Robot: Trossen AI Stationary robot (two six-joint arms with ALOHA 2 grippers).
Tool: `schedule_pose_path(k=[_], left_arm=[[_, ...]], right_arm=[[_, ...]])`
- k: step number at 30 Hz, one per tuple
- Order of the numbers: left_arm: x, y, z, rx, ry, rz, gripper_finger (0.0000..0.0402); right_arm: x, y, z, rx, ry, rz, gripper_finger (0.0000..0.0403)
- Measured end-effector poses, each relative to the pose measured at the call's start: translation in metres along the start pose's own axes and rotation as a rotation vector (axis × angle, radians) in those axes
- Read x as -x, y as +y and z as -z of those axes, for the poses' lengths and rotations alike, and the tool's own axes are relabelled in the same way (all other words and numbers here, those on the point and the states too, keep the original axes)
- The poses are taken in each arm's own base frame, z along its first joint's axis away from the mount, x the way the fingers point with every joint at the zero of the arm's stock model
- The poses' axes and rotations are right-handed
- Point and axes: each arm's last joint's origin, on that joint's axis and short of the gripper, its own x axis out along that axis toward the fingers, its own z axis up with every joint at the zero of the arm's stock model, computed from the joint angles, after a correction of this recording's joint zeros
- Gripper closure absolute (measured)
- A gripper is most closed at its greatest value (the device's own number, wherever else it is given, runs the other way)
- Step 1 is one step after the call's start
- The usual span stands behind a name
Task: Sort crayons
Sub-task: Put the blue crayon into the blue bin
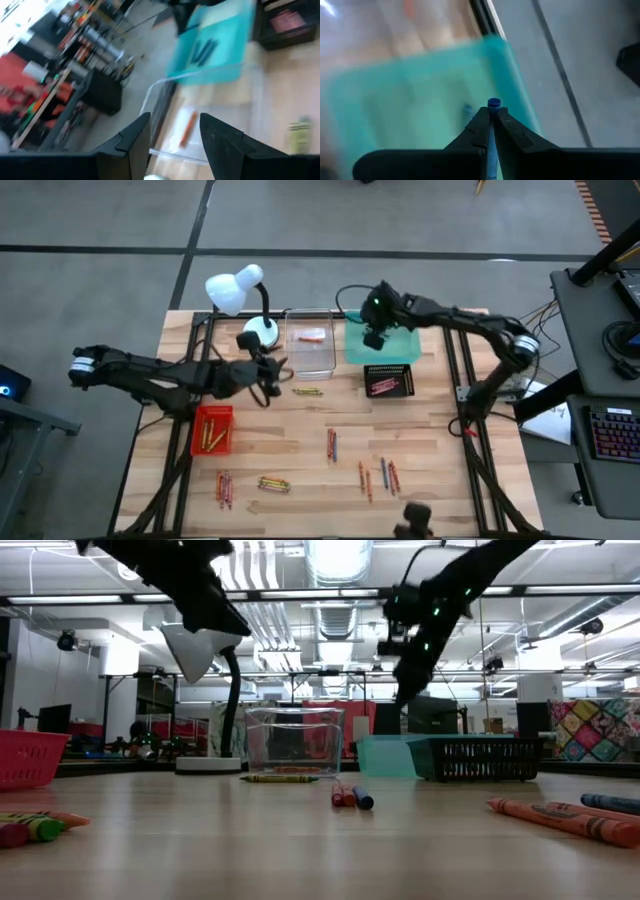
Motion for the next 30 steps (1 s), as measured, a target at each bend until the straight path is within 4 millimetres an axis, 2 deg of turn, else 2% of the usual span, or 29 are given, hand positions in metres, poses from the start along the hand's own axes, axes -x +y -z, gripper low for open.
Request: schedule_pose_path(k=[2,5,7,12,24,30], left_arm=[[-0.005,0.005,0.004,0.015,0.025,-0.024,0.0248],[-0.01,0.009,0.006,0.024,0.034,-0.019,0.0248],[-0.011,0.011,0.007,0.026,0.033,-0.019,0.0248],[-0.011,0.012,0.006,0.03,0.025,-0.025,0.0248],[-0.012,0.013,0.003,0.137,-0.003,-0.036,0.0248],[-0.011,0.013,0.003,0.234,-0.003,-0.035,0.0248]], right_arm=[[-0.016,-0.015,0.004,0.018,0.069,-0.016,0.039],[-0.038,-0.027,0.011,-0.009,0.189,-0.15,0.039],[-0.051,-0.03,0.015,-0.027,0.277,-0.195,0.039],[-0.073,-0.033,0.017,0.014,0.405,-0.162,0.039],[-0.074,-0.037,0.008,0.035,0.348,-0.143,0.0387],[-0.074,-0.04,0.003,0.032,0.31,-0.139,0.0343]])
